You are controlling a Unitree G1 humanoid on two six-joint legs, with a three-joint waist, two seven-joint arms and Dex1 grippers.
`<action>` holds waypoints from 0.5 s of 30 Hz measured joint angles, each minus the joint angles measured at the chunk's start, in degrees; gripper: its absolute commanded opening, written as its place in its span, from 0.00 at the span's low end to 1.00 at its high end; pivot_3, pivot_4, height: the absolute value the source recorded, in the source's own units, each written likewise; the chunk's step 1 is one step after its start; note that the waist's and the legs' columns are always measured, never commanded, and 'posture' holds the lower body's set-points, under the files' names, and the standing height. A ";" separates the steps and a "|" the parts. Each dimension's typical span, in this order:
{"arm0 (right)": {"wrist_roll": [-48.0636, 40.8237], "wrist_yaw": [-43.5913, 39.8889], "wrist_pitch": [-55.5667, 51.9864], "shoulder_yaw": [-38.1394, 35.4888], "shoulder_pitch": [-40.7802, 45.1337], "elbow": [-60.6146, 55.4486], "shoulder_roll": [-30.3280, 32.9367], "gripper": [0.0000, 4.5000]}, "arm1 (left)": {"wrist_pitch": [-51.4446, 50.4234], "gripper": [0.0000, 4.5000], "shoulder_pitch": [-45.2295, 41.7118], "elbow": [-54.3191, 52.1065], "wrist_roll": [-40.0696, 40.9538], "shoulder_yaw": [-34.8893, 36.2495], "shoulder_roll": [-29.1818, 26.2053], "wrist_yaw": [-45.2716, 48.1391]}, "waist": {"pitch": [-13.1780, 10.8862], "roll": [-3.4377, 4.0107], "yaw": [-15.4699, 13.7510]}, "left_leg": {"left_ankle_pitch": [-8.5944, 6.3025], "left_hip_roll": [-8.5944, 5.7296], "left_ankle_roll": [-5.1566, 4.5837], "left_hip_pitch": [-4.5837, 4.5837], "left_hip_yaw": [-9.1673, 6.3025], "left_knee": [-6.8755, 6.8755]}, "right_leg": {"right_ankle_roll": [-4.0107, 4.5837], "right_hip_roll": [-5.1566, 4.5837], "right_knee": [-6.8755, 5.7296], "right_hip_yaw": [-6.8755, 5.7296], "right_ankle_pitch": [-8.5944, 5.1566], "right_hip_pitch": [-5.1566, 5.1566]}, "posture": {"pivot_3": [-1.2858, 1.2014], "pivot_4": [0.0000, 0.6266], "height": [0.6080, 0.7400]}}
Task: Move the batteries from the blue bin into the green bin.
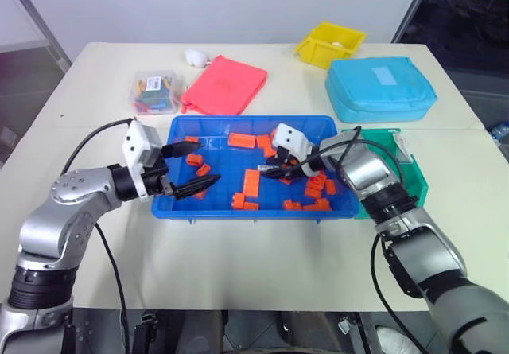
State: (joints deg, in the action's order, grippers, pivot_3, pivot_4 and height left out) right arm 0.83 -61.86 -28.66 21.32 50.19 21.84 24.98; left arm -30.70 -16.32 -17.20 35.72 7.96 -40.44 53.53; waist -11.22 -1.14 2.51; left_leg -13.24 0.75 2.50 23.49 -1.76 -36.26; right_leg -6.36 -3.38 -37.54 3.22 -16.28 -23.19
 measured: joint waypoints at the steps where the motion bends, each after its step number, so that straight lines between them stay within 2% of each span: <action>1: 0.14 -0.01 -0.21 0.00 0.00 -0.59 0.42 0.71 | 0.01 1.00 0.00 0.00 0.00 0.00 0.02 -0.01 | 0.00 0.00 0.00 | 0.00 0.00 0.00 0.00 0.00 0.00 | 0.00 0.00 0.00 0.00 0.00 0.00 | 0.52 0.24 1.00; 3: 0.75 -0.30 -0.28 0.24 0.00 -1.42 1.42 0.93 | 0.07 1.00 -0.01 0.08 -0.01 0.00 0.35 -0.01 | 0.00 0.00 -0.01 | 0.00 0.00 0.00 0.00 0.01 0.00 | 0.00 0.00 0.00 0.00 0.00 0.00 | 0.52 0.24 1.00; 4: 0.88 -0.71 -0.22 0.47 0.00 -1.59 1.64 0.98 | 0.09 1.00 -0.01 0.14 -0.01 0.00 0.52 -0.01 | 0.00 0.00 0.00 | 0.00 0.00 0.00 0.00 0.00 0.00 | 0.00 0.00 0.00 0.00 0.00 0.01 | 0.52 0.24 1.00; 9: 2.72 -2.20 0.67 2.50 0.01 -2.36 2.89 0.98 | 0.22 1.00 -0.21 0.28 -0.05 -0.12 1.10 -0.01 | 0.00 0.00 0.05 | 0.00 0.00 0.00 0.00 0.01 0.00 | 0.00 0.00 0.00 0.00 0.00 0.00 | 0.52 0.24 1.00; 15: 2.98 -3.36 0.57 3.39 2.37 -2.83 0.76 0.98 | 0.30 1.00 -0.27 0.34 -0.10 -0.20 1.71 -0.14 | 0.00 0.00 0.03 | 0.00 0.01 0.00 0.00 0.00 0.01 | 0.00 0.01 0.00 0.00 0.00 -0.01 | 0.52 0.24 1.00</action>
State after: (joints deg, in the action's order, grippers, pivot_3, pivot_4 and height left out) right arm 3.81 -65.22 -28.09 24.71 52.55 19.01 25.74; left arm -30.40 -16.59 -16.86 35.62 7.75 -38.73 53.39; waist -11.22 -1.14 2.54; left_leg -13.24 0.76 2.50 23.49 -1.76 -36.26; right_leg -6.36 -3.37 -37.54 3.22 -16.28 -23.20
